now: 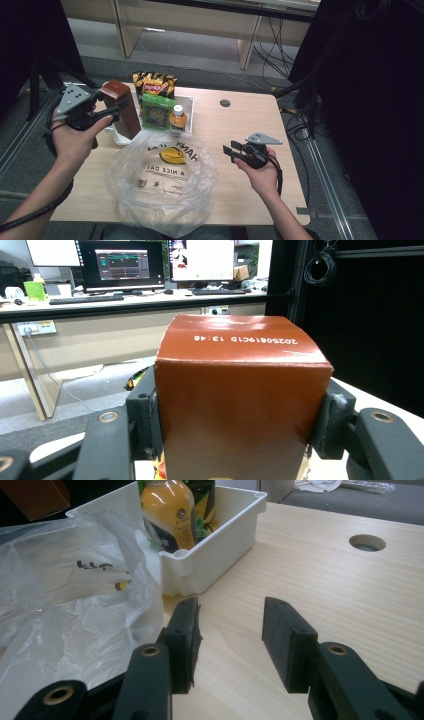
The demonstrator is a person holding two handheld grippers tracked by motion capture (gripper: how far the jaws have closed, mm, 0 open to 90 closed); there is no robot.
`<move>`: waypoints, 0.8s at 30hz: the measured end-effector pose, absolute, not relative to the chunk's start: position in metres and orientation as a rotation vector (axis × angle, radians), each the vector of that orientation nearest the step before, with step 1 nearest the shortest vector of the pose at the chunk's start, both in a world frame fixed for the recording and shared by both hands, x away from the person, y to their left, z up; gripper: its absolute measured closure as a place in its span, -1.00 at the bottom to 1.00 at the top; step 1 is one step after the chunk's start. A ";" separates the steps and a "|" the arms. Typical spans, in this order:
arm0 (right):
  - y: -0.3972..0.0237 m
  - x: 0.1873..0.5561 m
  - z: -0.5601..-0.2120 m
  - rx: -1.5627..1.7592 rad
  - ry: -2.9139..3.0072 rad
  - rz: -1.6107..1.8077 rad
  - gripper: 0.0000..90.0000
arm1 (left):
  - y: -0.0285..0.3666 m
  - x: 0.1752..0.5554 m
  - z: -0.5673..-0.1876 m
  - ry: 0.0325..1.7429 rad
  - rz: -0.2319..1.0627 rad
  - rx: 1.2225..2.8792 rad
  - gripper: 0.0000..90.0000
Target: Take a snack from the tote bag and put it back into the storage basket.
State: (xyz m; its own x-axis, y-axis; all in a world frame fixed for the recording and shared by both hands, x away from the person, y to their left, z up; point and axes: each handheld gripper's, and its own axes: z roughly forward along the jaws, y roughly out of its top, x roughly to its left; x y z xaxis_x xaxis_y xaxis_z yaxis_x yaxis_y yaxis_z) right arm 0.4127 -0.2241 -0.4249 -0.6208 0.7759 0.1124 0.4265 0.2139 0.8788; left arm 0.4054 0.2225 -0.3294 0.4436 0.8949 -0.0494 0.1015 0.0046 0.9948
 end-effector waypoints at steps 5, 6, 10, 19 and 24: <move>-0.222 0.411 -0.425 1.165 2.148 1.385 0.31 | 0.222 0.410 -0.332 0.946 0.801 1.445 -0.16; -0.222 0.411 -0.425 1.165 2.148 1.386 0.31 | 0.222 0.411 -0.333 0.950 0.799 1.441 -0.16; -0.222 0.411 -0.426 1.155 2.139 1.387 0.31 | 0.222 0.415 -0.337 0.957 0.807 1.447 -0.16; -0.223 0.411 -0.425 1.156 2.162 1.366 0.31 | 0.222 0.426 -0.345 0.977 0.814 1.448 -0.16; -0.224 0.412 -0.425 1.141 2.164 1.368 0.31 | 0.221 0.432 -0.349 0.981 0.829 1.455 -0.16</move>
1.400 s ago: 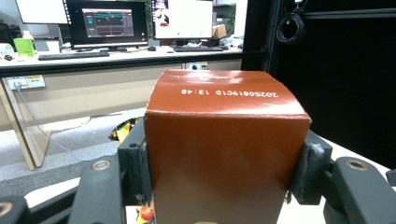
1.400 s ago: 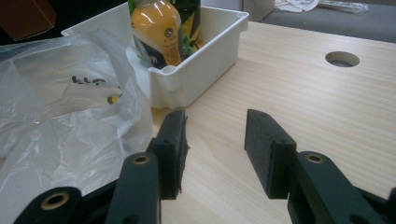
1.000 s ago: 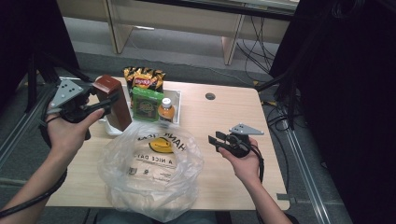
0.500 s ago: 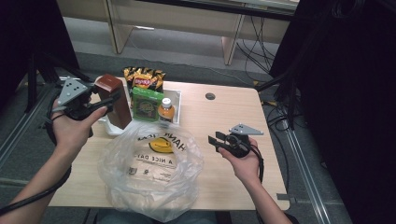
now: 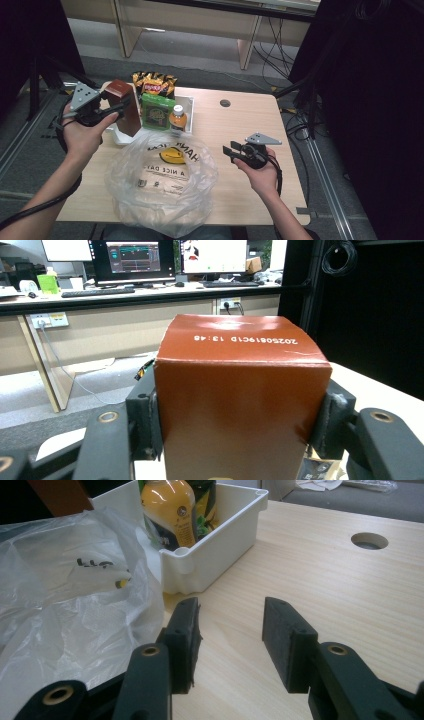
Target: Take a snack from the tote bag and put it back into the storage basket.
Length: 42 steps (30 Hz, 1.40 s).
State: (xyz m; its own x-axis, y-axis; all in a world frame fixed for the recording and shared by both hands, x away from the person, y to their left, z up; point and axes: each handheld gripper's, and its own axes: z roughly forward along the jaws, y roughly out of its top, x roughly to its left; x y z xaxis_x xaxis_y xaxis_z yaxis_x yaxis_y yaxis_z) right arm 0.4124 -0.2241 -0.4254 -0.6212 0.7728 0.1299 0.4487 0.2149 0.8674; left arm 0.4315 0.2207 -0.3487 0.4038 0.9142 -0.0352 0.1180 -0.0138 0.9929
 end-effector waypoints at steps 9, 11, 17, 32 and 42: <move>-0.224 0.412 -0.426 1.141 2.163 1.370 0.31 | 0.217 0.443 -0.357 0.996 0.834 1.465 -0.16; -0.223 0.411 -0.426 1.160 2.175 1.372 0.31 | 0.216 0.445 -0.359 0.999 0.833 1.466 -0.16; -0.223 0.411 -0.426 1.157 2.164 1.376 0.31 | 0.216 0.450 -0.363 1.011 0.833 1.471 -0.16; -0.221 0.410 -0.426 1.176 2.176 1.378 0.31 | 0.216 0.464 -0.377 1.055 0.855 1.483 -0.17; -0.221 0.410 -0.426 1.175 2.173 1.383 0.31 | 0.216 0.473 -0.387 1.094 0.862 1.485 -0.17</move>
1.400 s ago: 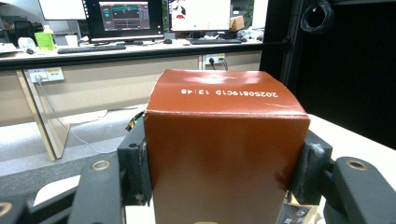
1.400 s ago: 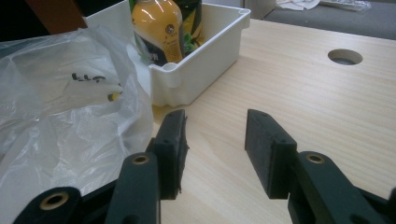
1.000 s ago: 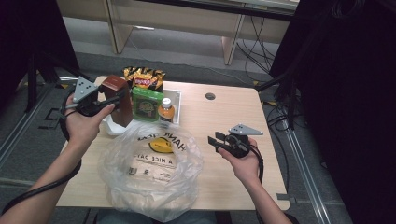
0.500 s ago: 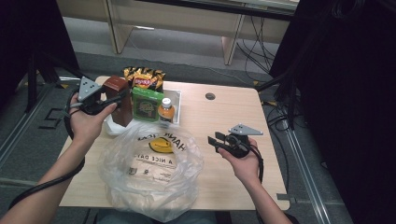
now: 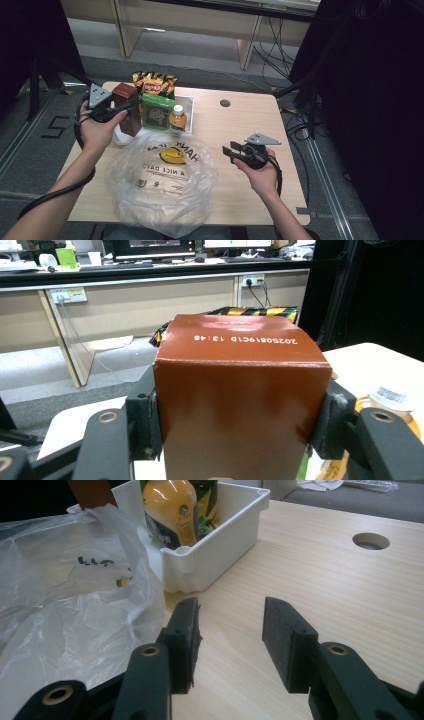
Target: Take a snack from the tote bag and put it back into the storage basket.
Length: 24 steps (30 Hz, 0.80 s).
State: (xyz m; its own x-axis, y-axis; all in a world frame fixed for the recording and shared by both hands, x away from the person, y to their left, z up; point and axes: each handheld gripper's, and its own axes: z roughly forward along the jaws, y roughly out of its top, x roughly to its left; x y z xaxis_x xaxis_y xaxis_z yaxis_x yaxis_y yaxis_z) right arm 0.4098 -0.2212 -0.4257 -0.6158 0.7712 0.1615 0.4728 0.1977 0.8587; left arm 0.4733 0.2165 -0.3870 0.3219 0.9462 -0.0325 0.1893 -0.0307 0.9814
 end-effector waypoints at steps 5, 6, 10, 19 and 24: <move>-0.221 0.410 -0.426 1.173 2.173 1.385 0.31 | 0.218 0.477 -0.392 1.116 0.868 1.484 -0.17; -0.221 0.410 -0.426 1.173 2.175 1.386 0.31 | 0.218 0.477 -0.392 1.121 0.867 1.485 -0.17; -0.221 0.409 -0.426 1.174 2.180 1.383 0.31 | 0.218 0.479 -0.396 1.133 0.870 1.486 -0.17; -0.222 0.410 -0.426 1.140 2.169 1.369 0.31 | 0.219 0.482 -0.403 1.153 0.870 1.487 -0.17; -0.221 0.408 -0.425 1.182 2.191 1.363 0.31 | 0.221 0.482 -0.405 1.163 0.873 1.488 -0.17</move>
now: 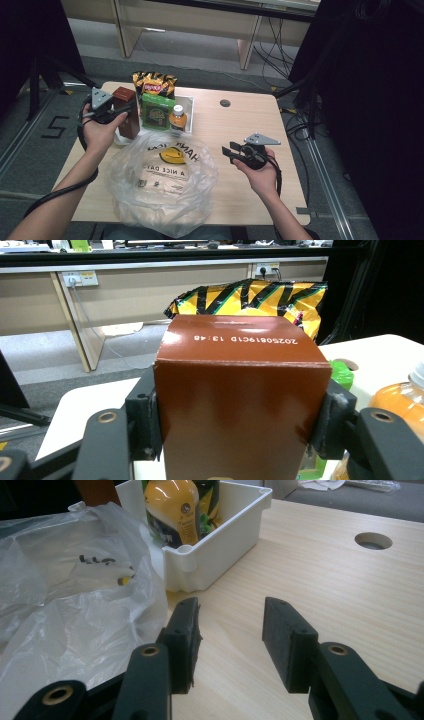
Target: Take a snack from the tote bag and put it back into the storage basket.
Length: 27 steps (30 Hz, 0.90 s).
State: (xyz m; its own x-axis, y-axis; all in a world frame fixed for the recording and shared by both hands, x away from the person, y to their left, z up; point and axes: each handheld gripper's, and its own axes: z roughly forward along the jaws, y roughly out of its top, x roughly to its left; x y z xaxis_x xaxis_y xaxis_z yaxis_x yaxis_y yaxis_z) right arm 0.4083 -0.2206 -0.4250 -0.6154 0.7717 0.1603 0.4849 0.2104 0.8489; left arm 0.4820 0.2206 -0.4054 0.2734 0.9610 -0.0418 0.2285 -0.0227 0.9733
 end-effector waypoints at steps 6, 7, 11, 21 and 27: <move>-0.220 0.409 -0.426 1.161 2.180 1.372 0.31 | 0.223 0.484 -0.408 1.174 0.879 1.486 -0.17; -0.220 0.409 -0.426 1.163 2.180 1.372 0.31 | 0.223 0.485 -0.409 1.176 0.880 1.486 -0.17; -0.220 0.409 -0.425 1.155 2.178 1.373 0.31 | 0.224 0.485 -0.412 1.190 0.881 1.483 -0.17; -0.220 0.409 -0.426 1.150 2.178 1.371 0.31 | 0.228 0.487 -0.420 1.218 0.885 1.488 -0.17; -0.219 0.409 -0.426 1.165 2.190 1.374 0.31 | 0.230 0.488 -0.425 1.239 0.887 1.479 -0.18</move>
